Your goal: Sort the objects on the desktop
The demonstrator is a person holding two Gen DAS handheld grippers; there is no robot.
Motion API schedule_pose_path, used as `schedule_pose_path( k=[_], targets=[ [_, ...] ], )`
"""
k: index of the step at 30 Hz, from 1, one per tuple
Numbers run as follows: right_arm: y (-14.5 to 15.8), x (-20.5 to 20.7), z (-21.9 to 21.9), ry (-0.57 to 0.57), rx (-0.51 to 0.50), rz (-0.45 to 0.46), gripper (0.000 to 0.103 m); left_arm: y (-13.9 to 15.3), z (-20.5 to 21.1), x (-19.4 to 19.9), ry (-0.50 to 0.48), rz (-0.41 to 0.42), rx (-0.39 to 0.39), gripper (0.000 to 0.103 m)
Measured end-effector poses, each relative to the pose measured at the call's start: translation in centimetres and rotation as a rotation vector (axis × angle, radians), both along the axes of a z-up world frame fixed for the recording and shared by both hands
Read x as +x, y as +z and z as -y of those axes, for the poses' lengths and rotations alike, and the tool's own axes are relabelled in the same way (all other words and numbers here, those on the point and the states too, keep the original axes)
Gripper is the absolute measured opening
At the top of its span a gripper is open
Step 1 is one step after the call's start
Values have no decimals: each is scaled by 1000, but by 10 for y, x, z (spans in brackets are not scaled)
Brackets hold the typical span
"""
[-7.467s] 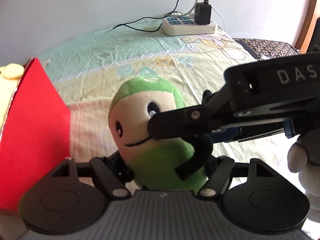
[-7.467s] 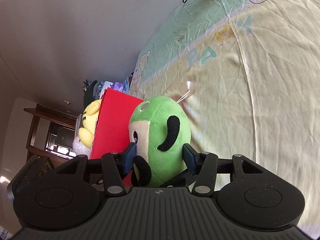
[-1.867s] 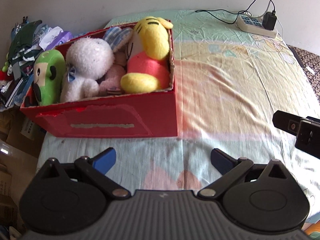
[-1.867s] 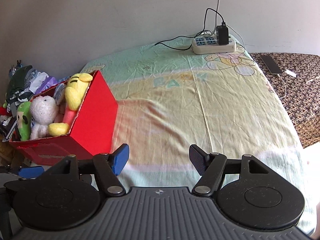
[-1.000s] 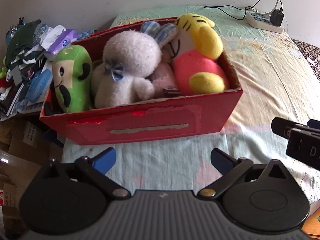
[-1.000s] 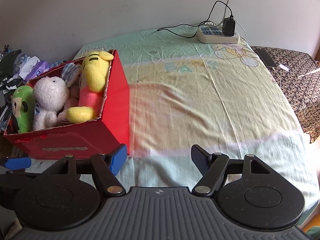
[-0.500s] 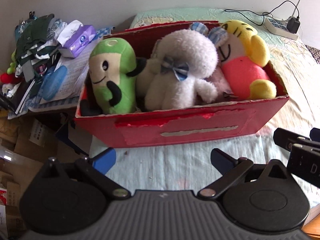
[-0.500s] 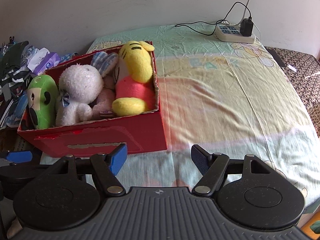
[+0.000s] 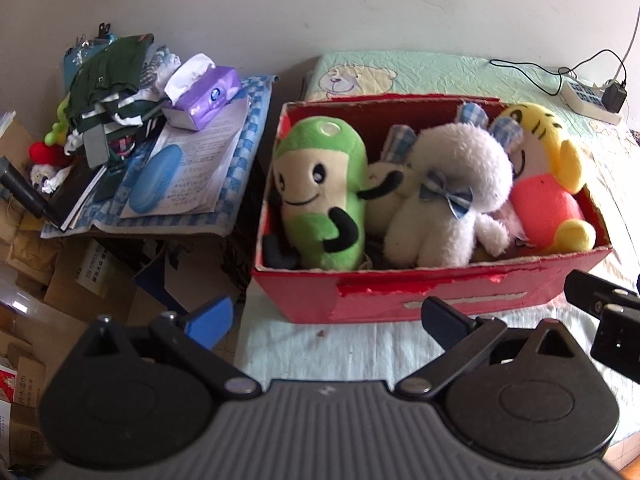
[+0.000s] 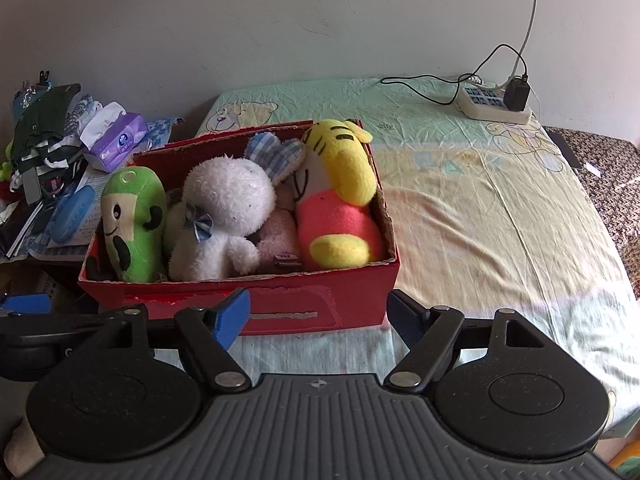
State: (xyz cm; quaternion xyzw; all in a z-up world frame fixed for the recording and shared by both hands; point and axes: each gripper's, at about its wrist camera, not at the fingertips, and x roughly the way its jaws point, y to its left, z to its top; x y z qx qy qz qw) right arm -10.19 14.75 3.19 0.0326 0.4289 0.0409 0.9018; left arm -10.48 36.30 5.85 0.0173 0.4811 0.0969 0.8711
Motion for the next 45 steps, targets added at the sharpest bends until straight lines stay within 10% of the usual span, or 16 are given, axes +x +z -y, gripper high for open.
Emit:
schedule_pose_path(
  k=[45],
  targets=[
    [7,37,-6,-76,-8,71,79,4,-17,28,44,103,2,101]
  ],
)
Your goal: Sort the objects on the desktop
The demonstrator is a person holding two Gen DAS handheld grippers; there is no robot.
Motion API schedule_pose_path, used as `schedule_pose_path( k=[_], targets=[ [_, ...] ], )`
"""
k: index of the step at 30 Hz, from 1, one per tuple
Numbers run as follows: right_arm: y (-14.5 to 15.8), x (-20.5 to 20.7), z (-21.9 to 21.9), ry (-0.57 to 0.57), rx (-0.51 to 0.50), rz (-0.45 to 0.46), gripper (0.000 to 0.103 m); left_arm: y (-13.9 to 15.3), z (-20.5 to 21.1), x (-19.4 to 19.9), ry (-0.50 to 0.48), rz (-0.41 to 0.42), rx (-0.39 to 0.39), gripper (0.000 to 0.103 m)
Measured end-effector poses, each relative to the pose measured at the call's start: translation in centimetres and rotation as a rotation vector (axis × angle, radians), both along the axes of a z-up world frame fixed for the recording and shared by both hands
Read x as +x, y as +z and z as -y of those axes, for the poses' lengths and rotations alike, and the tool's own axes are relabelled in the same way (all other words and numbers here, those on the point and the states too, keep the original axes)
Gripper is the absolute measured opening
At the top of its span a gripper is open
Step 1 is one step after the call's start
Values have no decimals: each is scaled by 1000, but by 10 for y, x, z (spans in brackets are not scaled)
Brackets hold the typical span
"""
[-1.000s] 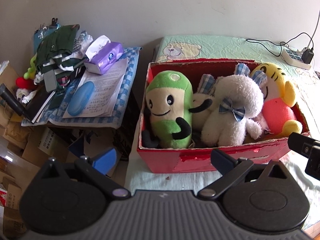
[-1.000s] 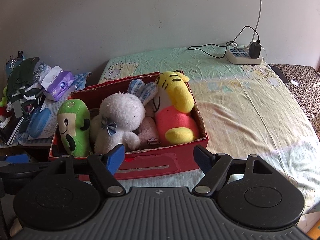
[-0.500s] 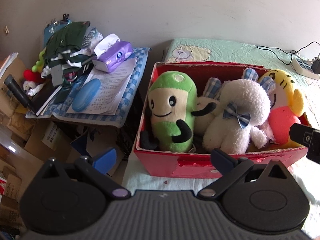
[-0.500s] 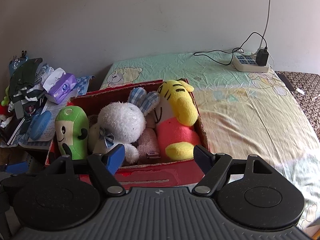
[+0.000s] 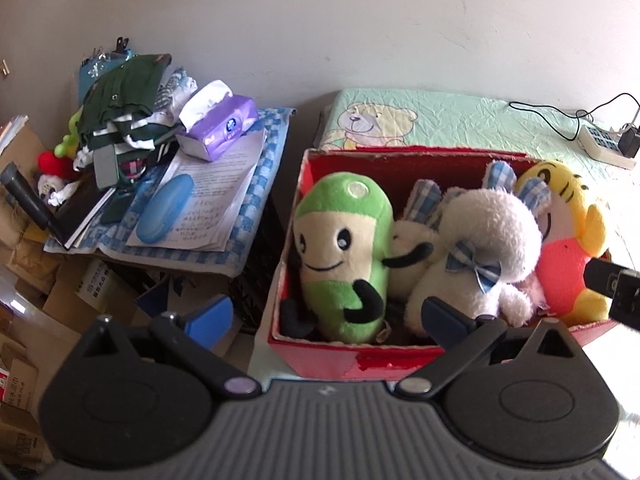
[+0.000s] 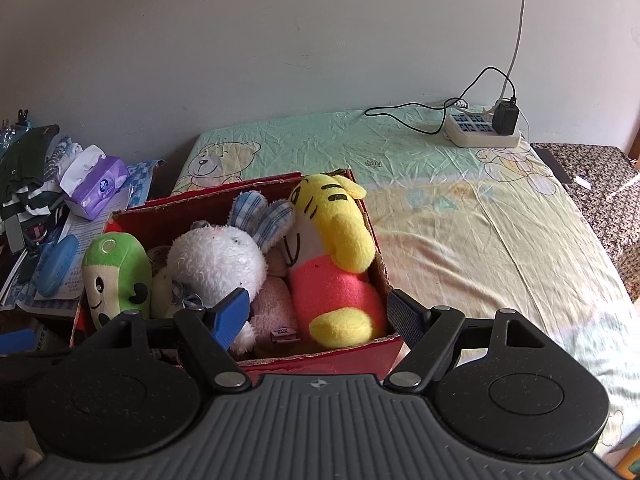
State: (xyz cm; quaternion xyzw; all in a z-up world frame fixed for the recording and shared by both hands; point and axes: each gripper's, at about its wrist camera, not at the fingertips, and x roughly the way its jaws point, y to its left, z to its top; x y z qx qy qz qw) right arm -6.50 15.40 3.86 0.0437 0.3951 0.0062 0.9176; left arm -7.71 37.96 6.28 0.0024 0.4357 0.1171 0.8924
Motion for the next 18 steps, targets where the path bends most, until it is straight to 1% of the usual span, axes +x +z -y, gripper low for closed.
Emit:
schedule_pose_path(
  k=[11,18],
  targets=[
    [1,3,-1,-3,2,2,79,3,4,6,-25,1,-6,101],
    [1,3,11,-5,31,0,79,1,22,7,-61,-6,-4,101]
  ],
)
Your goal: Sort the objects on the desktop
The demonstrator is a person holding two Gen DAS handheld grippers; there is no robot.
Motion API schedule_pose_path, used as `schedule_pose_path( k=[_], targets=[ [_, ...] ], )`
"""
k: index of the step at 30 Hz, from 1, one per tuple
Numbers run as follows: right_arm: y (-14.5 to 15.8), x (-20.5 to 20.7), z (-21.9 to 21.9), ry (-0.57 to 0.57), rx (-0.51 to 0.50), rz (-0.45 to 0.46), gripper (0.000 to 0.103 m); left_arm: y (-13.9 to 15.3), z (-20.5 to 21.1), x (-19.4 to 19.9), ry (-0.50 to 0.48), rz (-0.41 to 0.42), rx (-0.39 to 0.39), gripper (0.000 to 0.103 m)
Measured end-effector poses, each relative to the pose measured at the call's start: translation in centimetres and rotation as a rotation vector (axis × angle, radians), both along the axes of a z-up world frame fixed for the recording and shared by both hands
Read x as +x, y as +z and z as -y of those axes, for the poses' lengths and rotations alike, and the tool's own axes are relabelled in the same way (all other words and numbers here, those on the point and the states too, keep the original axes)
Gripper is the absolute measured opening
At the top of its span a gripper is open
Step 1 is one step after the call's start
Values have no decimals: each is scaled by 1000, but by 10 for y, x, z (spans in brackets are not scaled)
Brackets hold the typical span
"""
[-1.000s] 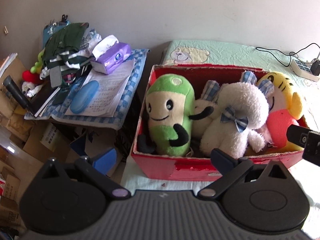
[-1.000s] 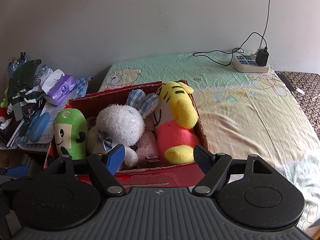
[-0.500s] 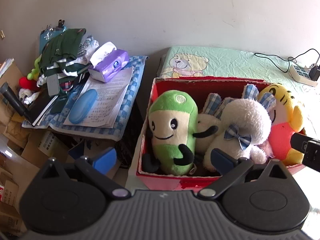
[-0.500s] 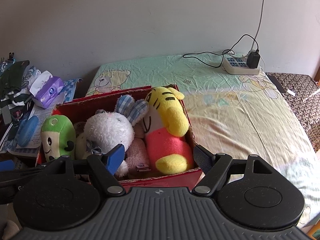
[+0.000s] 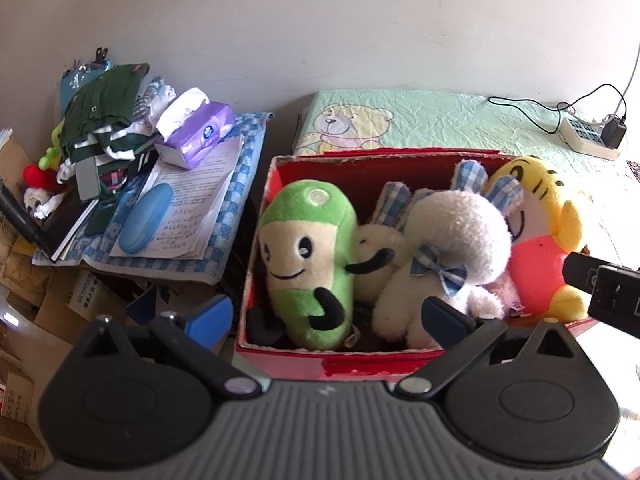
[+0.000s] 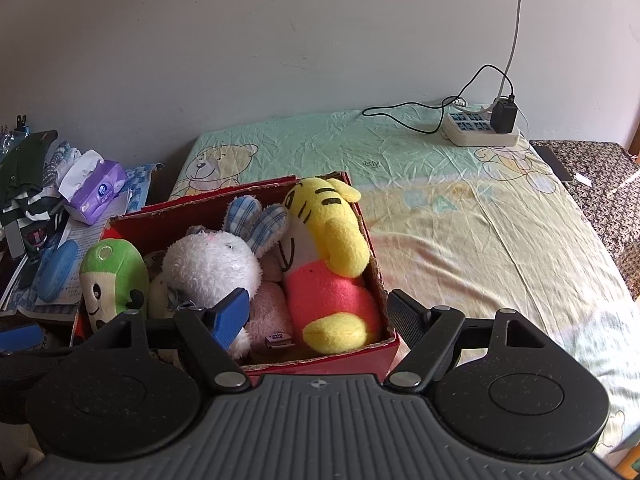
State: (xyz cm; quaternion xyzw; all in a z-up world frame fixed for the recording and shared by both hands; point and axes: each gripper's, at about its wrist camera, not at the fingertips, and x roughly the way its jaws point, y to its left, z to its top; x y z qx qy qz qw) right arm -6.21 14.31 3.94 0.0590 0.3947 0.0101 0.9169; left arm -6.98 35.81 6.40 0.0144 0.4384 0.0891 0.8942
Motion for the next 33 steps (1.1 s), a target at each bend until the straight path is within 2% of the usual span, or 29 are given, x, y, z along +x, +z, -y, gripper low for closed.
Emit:
schedule_pose_path(
  k=[9,19,24,27,33],
  targets=[
    [-2,-9,14,18,38,1,78,-1,14,-7,-20,-1,8,101],
    [-4,-23,7,57,42,1,78,-7,12,-21,-22,-11,-11,101],
    [-6,-36,2,75,53,54,77,-9,11,-28,-44,37,19,101],
    [-8,-41,1,62,61,66,77,-11,11,-28,-85,35,41,101],
    [-8,-49,10,-8,85,82,76,-11,11,-26,-162,22,13,101]
  ],
)
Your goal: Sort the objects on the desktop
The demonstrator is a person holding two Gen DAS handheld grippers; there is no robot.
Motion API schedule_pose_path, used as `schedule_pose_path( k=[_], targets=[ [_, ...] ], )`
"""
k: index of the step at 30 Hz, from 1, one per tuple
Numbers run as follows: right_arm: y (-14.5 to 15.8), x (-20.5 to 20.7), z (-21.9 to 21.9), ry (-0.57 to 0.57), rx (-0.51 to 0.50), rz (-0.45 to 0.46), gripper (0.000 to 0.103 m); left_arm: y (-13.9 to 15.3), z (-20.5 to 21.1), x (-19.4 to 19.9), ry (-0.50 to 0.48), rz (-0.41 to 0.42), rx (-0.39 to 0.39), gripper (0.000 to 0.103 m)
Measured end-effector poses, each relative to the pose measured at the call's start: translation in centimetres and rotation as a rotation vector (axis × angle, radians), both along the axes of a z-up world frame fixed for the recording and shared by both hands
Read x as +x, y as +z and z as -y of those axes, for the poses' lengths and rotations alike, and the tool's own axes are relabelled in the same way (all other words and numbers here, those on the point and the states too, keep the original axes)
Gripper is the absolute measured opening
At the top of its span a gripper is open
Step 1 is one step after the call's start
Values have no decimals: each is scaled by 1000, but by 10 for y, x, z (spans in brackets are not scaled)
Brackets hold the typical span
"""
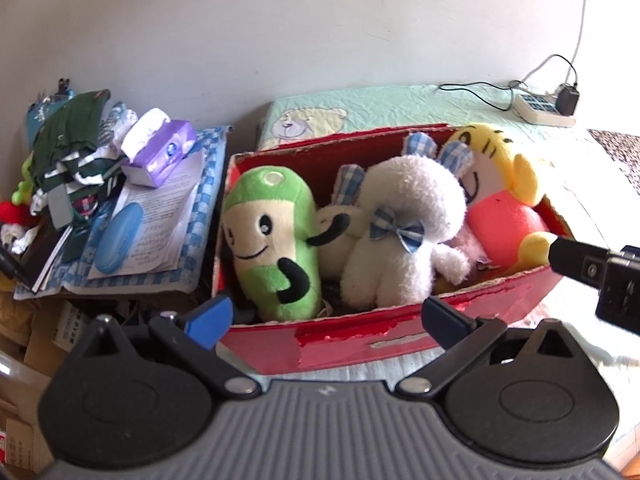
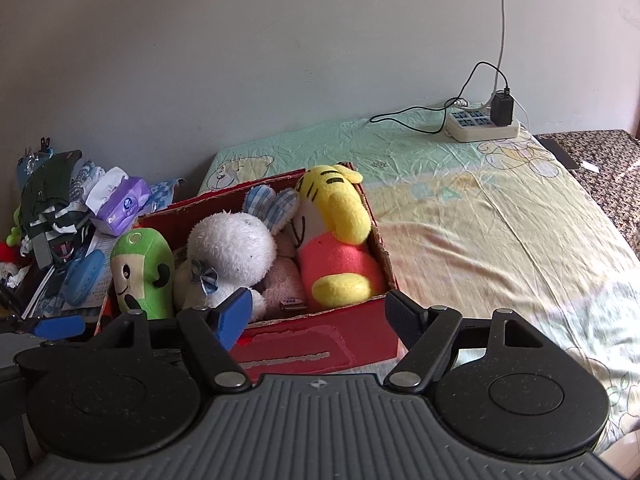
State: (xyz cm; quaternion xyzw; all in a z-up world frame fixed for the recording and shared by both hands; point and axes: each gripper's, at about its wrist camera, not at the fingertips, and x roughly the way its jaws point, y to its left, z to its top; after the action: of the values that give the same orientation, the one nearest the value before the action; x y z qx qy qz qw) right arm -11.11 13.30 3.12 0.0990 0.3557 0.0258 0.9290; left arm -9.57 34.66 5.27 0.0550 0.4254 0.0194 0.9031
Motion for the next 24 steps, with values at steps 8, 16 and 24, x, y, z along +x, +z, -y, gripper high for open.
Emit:
schedule_pose_path(
  k=[8,16,24],
  targets=[
    [-4,-15,12,-67,-1,0,76,-2,19,-4,-119,-11,-12,101],
    [-8,-29,15,-84,5,-2,76,-6,28,-12,-216,-28,-21,101],
    [-15,-31,9,-77,6,-24,76,-9,18,-16,-214,-61,-43,101]
  ],
)
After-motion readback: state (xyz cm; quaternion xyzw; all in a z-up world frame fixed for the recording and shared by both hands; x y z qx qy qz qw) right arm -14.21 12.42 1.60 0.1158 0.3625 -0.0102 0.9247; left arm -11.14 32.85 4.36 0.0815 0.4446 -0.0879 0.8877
